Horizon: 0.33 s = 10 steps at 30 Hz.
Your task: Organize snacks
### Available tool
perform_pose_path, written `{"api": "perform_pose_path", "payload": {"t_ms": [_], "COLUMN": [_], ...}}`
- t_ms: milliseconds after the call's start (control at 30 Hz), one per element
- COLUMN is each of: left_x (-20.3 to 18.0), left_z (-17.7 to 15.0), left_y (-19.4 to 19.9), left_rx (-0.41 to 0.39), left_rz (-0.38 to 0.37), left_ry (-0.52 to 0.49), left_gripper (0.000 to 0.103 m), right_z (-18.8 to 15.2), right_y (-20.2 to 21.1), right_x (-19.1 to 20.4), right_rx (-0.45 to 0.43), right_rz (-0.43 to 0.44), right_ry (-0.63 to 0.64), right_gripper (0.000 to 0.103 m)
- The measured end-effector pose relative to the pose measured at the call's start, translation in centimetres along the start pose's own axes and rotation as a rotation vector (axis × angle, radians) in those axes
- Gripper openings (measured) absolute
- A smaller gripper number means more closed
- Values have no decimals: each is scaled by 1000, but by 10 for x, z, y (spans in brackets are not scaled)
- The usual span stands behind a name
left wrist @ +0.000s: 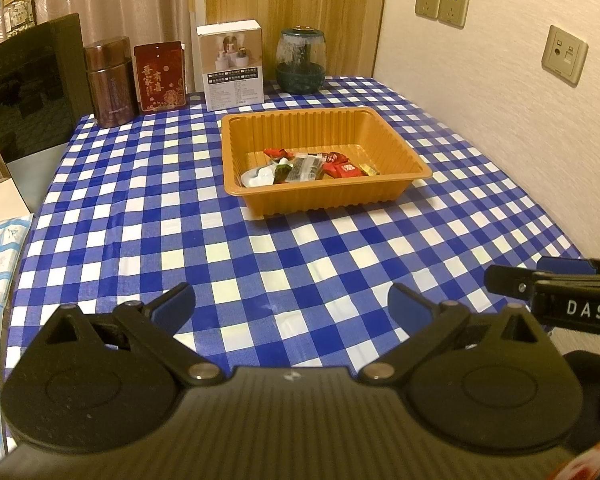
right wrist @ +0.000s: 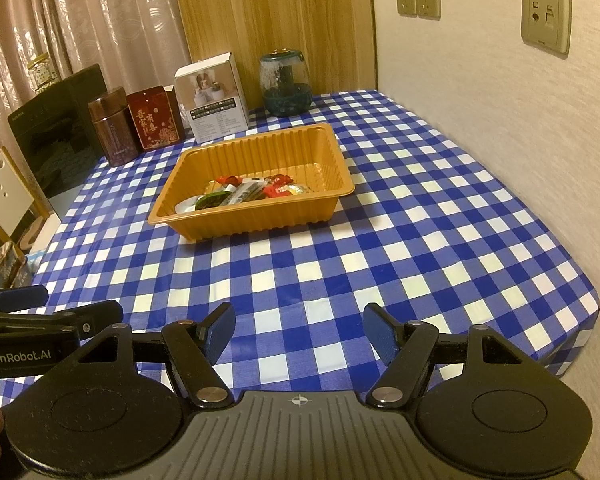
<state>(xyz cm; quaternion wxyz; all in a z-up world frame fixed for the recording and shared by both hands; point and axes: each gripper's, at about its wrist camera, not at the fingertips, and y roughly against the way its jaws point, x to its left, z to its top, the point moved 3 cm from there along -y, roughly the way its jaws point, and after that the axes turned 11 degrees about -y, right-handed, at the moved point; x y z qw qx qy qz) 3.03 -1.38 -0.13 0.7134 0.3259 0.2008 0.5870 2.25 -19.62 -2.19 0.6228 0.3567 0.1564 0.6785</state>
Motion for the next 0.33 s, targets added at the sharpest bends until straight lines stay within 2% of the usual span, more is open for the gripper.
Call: {"api": "perform_pose_path", "payload": {"t_ms": [333], "left_x": [0], "left_z": [-3], "left_y": [0], "left_rx": [-12], "left_rz": [5], "left_ry": [13], "left_gripper": [102], "right_z": [0], "right_y": [0], "right_x": [-1], "right_rx": [1], "right_rz": [0], "right_ry": [-1], "right_gripper": [70]}}
